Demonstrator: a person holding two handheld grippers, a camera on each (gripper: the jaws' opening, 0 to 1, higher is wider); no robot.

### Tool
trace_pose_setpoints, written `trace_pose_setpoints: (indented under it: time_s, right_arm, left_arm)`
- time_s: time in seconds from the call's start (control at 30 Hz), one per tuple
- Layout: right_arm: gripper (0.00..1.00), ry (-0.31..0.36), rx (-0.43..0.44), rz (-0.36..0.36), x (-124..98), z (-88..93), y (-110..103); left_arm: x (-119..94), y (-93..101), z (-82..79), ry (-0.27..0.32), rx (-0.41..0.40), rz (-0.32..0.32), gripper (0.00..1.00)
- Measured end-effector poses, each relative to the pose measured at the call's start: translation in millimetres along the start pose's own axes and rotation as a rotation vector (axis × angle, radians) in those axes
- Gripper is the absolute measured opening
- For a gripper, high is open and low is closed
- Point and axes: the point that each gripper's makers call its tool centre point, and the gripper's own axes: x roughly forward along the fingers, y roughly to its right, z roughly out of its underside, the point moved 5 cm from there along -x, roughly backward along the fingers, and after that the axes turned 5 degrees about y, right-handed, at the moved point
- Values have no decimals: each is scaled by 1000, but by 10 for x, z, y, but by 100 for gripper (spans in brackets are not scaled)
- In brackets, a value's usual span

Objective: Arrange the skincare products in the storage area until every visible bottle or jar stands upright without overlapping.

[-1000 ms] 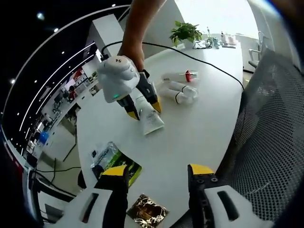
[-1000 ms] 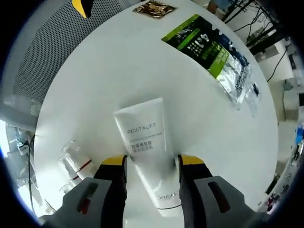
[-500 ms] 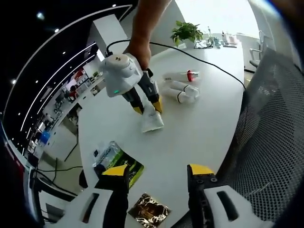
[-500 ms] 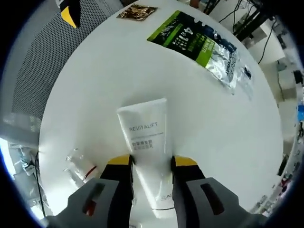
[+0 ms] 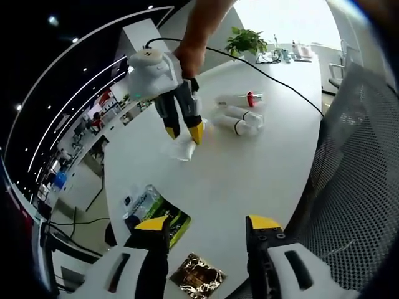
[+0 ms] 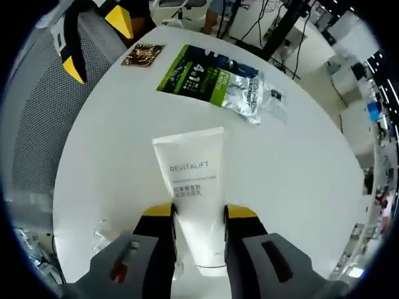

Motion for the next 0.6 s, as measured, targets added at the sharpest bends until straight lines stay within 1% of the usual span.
trace_pose_setpoints:
  time_s: [0.2, 0.27, 0.33, 0.4, 0.53, 0.6]
  right_arm:
    - [26, 101, 134, 87, -217, -90, 36]
    - [26, 137, 195, 122, -302, -120, 27]
    - [26, 192, 269, 159, -387, -168, 9]
    - [26, 237, 320, 184, -463, -210, -31]
    - [26, 295, 390, 231, -574, -282, -118]
    - [26, 355, 464, 258, -659, -343, -173]
  left_arm:
    - [-17, -9, -36, 20, -5, -6, 50]
    - [-34, -12, -55, 30, -14, -1, 44]
    - [-39, -14, -74, 44, -17, -3, 43]
    - [-36, -12, -75, 49, -21, -4, 43]
    - [-37, -3, -82, 52, -12, -1, 43]
    - [-34, 5, -84, 53, -5, 1, 43]
